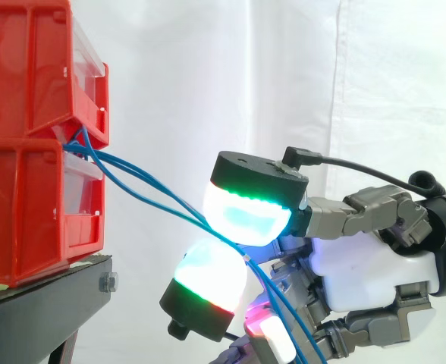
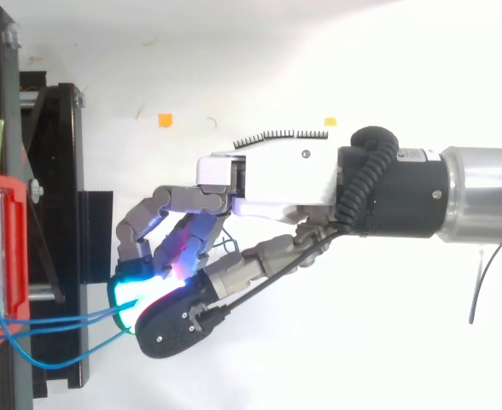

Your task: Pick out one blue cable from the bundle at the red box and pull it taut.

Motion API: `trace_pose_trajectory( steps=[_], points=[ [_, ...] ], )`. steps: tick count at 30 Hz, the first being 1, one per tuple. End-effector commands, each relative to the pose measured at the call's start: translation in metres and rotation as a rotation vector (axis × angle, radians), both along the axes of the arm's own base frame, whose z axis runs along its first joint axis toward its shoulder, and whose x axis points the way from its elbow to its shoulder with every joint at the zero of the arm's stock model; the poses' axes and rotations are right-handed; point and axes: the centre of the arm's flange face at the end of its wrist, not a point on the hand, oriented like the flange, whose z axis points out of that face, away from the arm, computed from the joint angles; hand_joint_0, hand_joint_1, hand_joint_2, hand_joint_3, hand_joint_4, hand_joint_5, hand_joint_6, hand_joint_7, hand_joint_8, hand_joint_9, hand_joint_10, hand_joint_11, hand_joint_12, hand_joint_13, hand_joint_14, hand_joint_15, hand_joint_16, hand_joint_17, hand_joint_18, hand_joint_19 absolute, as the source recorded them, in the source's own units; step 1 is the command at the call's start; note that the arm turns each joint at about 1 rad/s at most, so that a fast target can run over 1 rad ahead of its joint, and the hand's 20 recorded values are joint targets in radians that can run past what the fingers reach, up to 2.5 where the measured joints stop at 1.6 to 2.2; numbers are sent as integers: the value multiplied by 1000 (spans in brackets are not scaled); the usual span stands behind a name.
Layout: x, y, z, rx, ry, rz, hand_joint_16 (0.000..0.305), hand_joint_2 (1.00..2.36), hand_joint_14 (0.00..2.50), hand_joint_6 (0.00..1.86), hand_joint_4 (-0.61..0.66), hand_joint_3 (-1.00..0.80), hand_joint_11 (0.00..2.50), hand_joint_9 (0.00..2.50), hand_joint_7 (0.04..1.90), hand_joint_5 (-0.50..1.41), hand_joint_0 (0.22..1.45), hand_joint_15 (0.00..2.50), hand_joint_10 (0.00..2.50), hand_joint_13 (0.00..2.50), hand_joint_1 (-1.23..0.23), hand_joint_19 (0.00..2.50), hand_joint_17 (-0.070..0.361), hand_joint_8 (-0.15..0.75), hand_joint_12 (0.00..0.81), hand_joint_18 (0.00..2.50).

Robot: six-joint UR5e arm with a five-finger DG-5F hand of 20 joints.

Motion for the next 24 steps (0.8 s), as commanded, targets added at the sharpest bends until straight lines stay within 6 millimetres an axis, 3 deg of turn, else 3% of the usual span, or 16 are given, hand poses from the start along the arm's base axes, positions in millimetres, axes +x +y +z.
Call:
trace_pose_trajectory(
  steps=[1,11,17,19,24],
  points=[
    [0,0,1,0,-1,0,27,1018,10,870,27,-251,545,1145,1133,-95,600,274,18,694,-678,390,60,310,179,563],
    [-1,0,0,6,2,-1,29,1021,11,905,6,-148,578,1139,1088,-93,622,280,20,708,-828,363,66,312,186,614],
    [0,0,-1,9,4,-1,33,1027,10,910,-40,-90,577,1134,1228,-97,665,277,20,731,-905,355,73,313,196,688],
    [-1,0,0,10,2,-1,33,1026,11,923,-62,-79,576,1136,1194,-99,674,279,22,740,-912,354,75,314,200,700],
    [-4,0,-2,12,36,2,34,1021,10,938,-79,-194,577,1124,1172,-109,736,279,22,765,-915,358,76,307,214,727]
  ],
)
